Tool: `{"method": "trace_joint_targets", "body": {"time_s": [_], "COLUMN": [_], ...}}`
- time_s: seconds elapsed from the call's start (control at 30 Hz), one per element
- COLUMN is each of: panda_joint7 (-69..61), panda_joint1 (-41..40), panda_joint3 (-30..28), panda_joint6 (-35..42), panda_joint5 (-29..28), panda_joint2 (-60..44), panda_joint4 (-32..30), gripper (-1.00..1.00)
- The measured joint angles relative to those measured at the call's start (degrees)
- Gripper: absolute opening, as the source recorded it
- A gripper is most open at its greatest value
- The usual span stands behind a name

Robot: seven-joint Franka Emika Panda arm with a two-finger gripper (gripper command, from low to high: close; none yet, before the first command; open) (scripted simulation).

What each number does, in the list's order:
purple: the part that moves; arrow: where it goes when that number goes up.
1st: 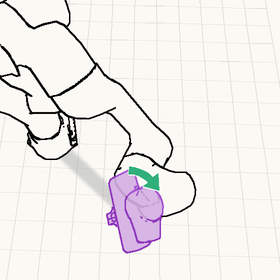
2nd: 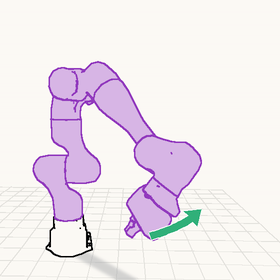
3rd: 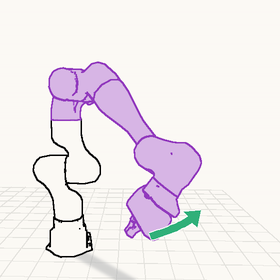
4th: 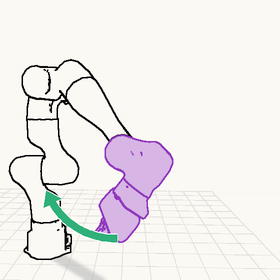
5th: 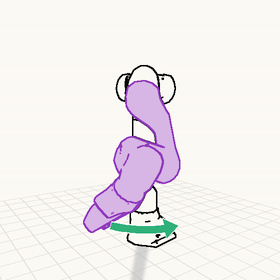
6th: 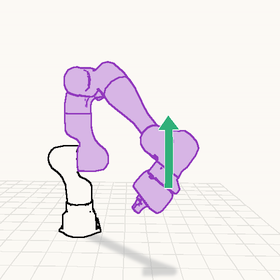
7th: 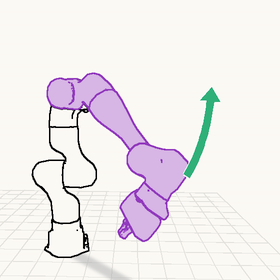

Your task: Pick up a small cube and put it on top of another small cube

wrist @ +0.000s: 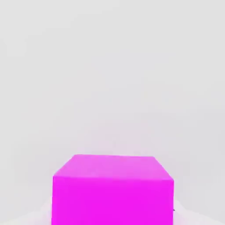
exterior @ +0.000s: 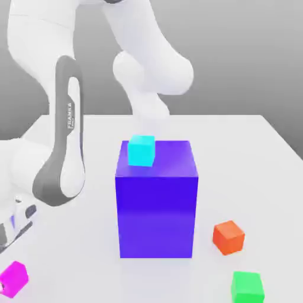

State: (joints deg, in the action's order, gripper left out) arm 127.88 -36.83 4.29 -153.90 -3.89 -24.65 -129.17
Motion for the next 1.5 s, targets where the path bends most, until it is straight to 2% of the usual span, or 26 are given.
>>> {"method": "trace_joint_targets", "body": {"time_s": [0.13,0.67,1.23,1.37,1.4,1.5], "panda_joint7": [-4.30,-31.16,-63.66,-60.24,-59.10,-59.10], "panda_joint1": [1.27,9.22,15.91,20.63,21.83,21.83], "panda_joint3": [2.45,17.10,35.09,30.42,28.92,28.92], "panda_joint6": [2.92,6.61,9.35,4.77,3.57,3.57], "panda_joint5": [-1.59,-10.57,-14.43,-22.02,-23.73,-23.73], "panda_joint2": [3.30,5.64,7.91,1.32,-0.26,-0.26], "panda_joint4": [-0.86,-2.09,-3.77,-2.97,-2.75,-2.75], "gripper": [-1.00,-1.00,-1.00,-1.00,1.00,1.00]}}
